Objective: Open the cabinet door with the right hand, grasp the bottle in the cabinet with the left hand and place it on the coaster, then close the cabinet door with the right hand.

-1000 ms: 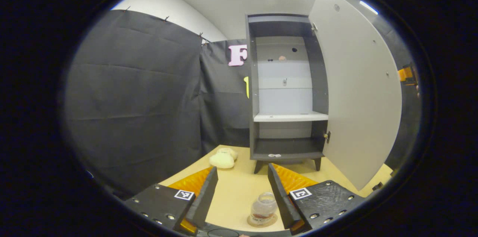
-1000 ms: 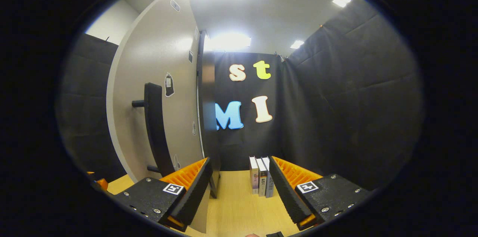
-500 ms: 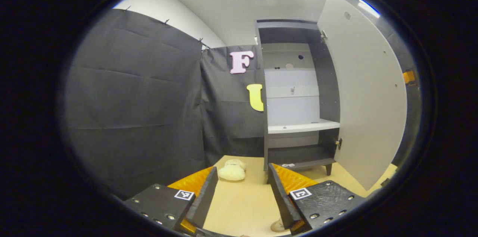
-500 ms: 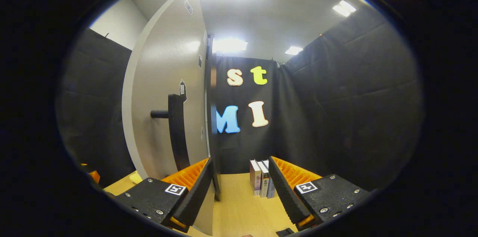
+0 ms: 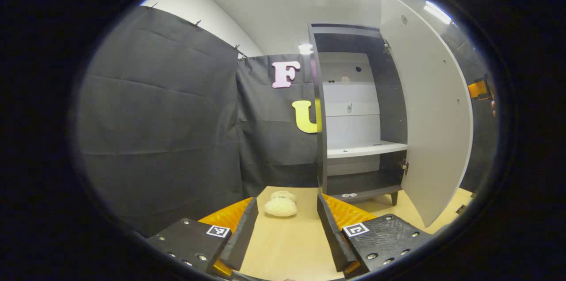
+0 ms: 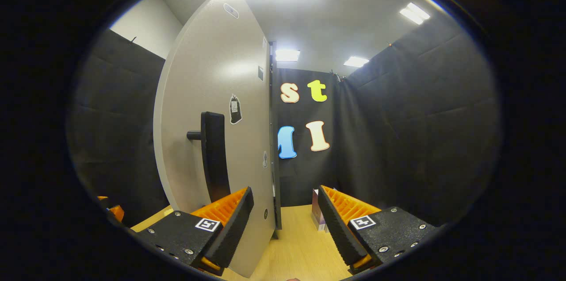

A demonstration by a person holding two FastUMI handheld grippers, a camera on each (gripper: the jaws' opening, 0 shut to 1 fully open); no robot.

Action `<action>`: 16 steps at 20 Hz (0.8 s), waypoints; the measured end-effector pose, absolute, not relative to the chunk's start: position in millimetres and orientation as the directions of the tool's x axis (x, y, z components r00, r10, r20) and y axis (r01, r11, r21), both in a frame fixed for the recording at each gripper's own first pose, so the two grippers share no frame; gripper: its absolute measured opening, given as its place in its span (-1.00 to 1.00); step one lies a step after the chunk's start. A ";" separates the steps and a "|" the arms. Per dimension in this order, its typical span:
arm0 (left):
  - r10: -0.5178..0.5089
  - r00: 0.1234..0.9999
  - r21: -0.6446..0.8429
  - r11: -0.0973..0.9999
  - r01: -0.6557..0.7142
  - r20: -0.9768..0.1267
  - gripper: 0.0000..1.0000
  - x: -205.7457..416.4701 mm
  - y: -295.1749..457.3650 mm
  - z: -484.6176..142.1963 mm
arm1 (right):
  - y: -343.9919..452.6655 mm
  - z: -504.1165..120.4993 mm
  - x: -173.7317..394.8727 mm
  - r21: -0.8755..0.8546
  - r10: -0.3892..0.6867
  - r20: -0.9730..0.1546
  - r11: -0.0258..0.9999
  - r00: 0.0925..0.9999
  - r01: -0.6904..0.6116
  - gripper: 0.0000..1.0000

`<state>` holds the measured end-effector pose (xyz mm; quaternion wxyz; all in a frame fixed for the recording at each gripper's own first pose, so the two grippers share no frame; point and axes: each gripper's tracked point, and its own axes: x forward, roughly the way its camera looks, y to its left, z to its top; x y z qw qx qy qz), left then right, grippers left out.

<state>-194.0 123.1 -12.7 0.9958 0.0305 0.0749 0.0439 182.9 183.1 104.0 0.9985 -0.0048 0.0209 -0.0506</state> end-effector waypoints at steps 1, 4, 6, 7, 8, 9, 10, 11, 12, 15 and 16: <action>0.096 0.985 0.071 0.994 -0.087 -0.144 0.65 -194.8 131.0 -13.2 | 189.8 105.0 184.8 -0.013 -0.100 -0.037 0.995 0.994 0.100 0.82; 0.104 0.984 0.069 0.993 -0.095 -0.145 0.65 -197.3 152.3 -17.0 | 208.0 106.3 192.5 -0.015 -0.105 -0.026 0.994 0.994 0.105 0.82; 0.118 0.982 0.072 0.992 -0.108 -0.150 0.66 -199.1 169.7 -19.0 | 222.3 105.2 198.0 -0.010 -0.097 -0.024 0.995 0.995 0.097 0.82; 0.125 0.981 0.072 0.991 -0.116 -0.151 0.66 -199.4 177.3 -19.4 | 228.6 104.5 201.0 -0.009 -0.091 -0.020 0.996 0.996 0.091 0.82; 0.132 0.980 0.072 0.990 -0.123 -0.151 0.65 -199.2 184.3 -19.9 | 235.4 104.5 203.0 -0.010 -0.087 -0.014 0.996 0.996 0.087 0.82; 0.141 0.978 0.074 0.989 -0.131 -0.152 0.54 -198.8 190.0 -21.7 | 242.3 104.6 206.5 -0.015 -0.081 -0.010 0.997 0.997 0.081 0.82; 0.149 0.977 0.076 0.987 -0.139 -0.150 0.54 -198.9 196.4 -21.8 | 250.7 104.9 208.6 -0.020 -0.075 -0.006 0.997 0.997 0.075 0.82; 0.156 0.976 0.078 0.986 -0.145 -0.150 0.54 -201.2 202.9 -20.4 | 258.0 104.9 211.5 -0.025 -0.068 -0.006 0.997 0.998 0.068 0.82; 0.159 0.976 0.080 0.986 -0.149 -0.150 0.54 -203.3 208.3 -19.9 | 265.7 104.5 214.9 -0.027 -0.060 -0.005 0.998 0.998 0.059 0.82; 0.169 0.974 0.091 0.984 -0.156 -0.154 0.54 -207.3 220.5 -21.2 | 283.5 101.7 230.7 -0.023 -0.033 -0.007 0.999 0.999 0.032 0.83; 0.171 0.972 0.094 0.983 -0.157 -0.159 0.54 -209.9 223.8 -22.7 | 288.8 99.0 237.3 -0.019 -0.022 -0.010 1.000 1.000 0.022 0.83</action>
